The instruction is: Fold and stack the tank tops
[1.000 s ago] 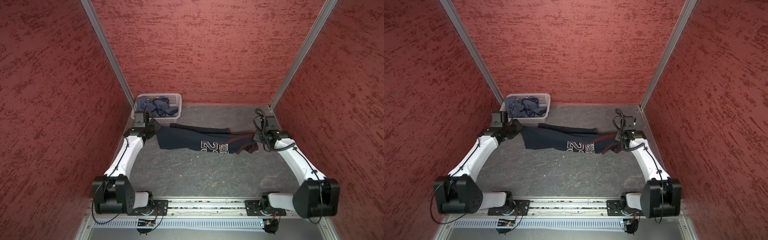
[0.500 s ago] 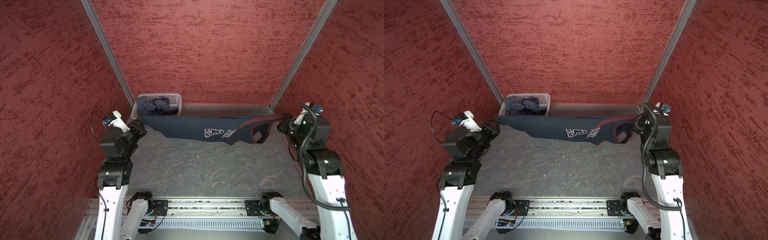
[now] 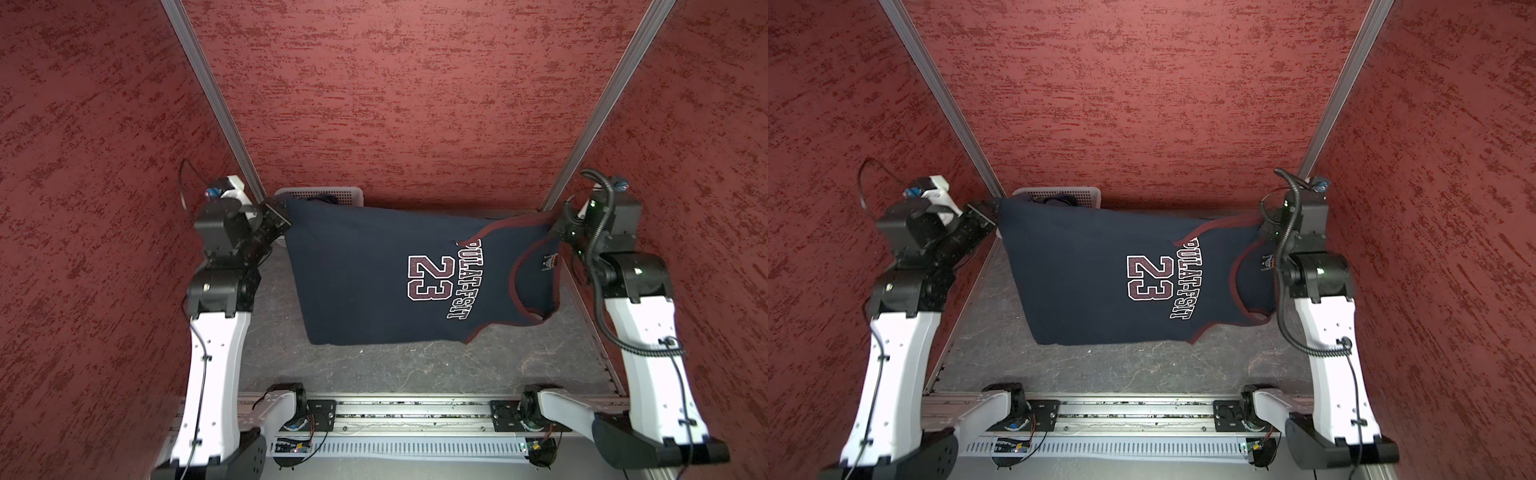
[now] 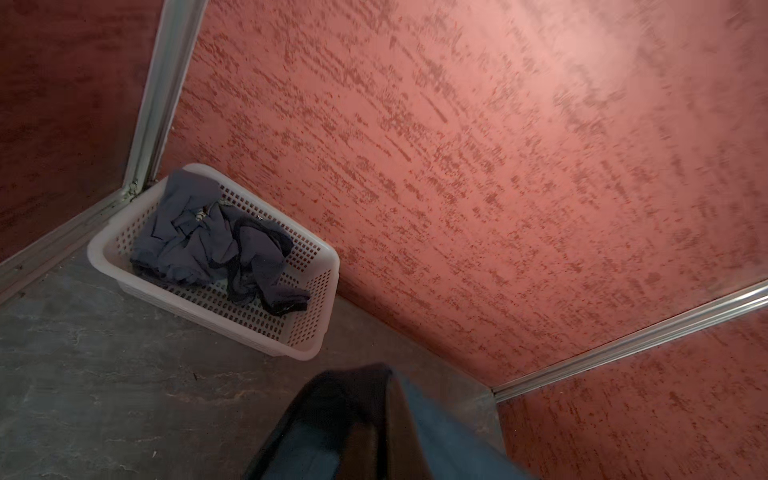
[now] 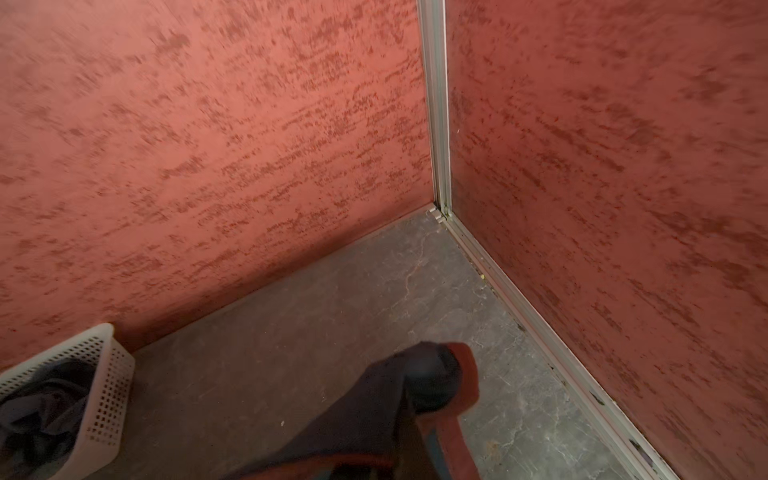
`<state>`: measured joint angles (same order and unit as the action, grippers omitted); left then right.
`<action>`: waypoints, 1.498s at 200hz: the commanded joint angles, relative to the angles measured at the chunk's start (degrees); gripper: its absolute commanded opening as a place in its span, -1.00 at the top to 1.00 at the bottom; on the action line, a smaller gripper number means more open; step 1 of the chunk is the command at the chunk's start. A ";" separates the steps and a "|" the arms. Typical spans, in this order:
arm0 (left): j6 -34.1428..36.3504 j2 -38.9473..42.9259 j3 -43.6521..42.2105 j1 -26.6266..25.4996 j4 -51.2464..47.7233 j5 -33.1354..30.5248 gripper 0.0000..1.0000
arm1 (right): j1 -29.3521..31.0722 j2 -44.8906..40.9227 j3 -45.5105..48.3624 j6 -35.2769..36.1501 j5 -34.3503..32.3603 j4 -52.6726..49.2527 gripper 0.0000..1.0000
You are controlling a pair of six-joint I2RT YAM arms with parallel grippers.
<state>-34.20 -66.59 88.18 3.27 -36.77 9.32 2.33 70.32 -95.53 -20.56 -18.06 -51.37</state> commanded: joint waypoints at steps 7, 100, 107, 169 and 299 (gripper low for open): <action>0.22 -7.85 3.72 0.63 -7.05 5.61 1.00 | -1.22 3.75 -5.23 -0.54 0.68 -0.89 1.00; -4.30 -2.52 -2.46 0.42 8.26 13.03 1.00 | -3.49 5.36 -7.29 -0.25 2.10 4.32 1.00; -5.39 -1.05 -6.54 0.23 10.05 14.93 1.00 | -3.49 3.41 -2.10 -0.73 3.17 6.34 1.00; -6.33 6.33 -40.07 -4.67 8.74 14.69 1.00 | -4.09 -6.67 38.25 -6.00 9.51 15.93 1.00; -9.11 -6.86 -47.37 -2.53 13.34 12.39 0.99 | -6.57 9.19 40.94 -6.40 9.99 22.41 0.13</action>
<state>-44.14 -70.35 38.46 1.26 -25.21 22.90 -3.97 77.95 -51.86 -27.35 -5.76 -31.53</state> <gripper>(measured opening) 0.058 0.323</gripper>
